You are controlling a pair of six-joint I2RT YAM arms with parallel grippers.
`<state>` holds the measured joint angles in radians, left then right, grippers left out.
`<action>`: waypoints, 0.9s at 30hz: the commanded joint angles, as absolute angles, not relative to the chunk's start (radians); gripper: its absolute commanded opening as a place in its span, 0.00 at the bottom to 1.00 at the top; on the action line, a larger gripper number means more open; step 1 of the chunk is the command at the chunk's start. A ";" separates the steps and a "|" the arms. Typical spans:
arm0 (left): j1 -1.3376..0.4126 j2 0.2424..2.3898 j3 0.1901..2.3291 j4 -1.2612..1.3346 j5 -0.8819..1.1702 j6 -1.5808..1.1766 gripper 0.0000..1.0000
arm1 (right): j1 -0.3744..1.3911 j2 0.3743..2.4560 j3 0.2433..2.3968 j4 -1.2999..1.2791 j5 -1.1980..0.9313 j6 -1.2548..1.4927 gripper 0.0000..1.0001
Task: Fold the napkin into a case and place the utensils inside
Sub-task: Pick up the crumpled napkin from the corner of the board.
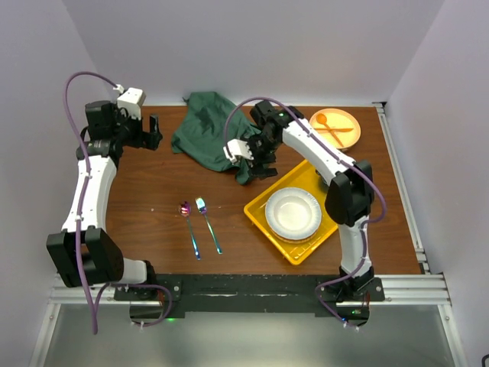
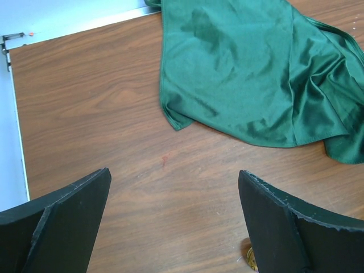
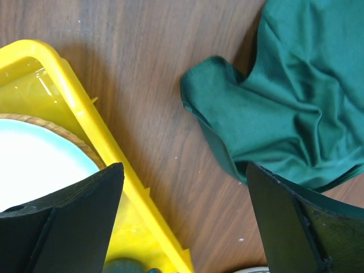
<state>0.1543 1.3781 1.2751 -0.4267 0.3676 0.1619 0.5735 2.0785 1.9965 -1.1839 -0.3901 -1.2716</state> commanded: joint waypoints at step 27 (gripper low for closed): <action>0.166 1.574 1.332 -0.399 0.468 0.260 0.95 | 0.657 2.174 1.928 -0.969 -0.314 -1.359 0.00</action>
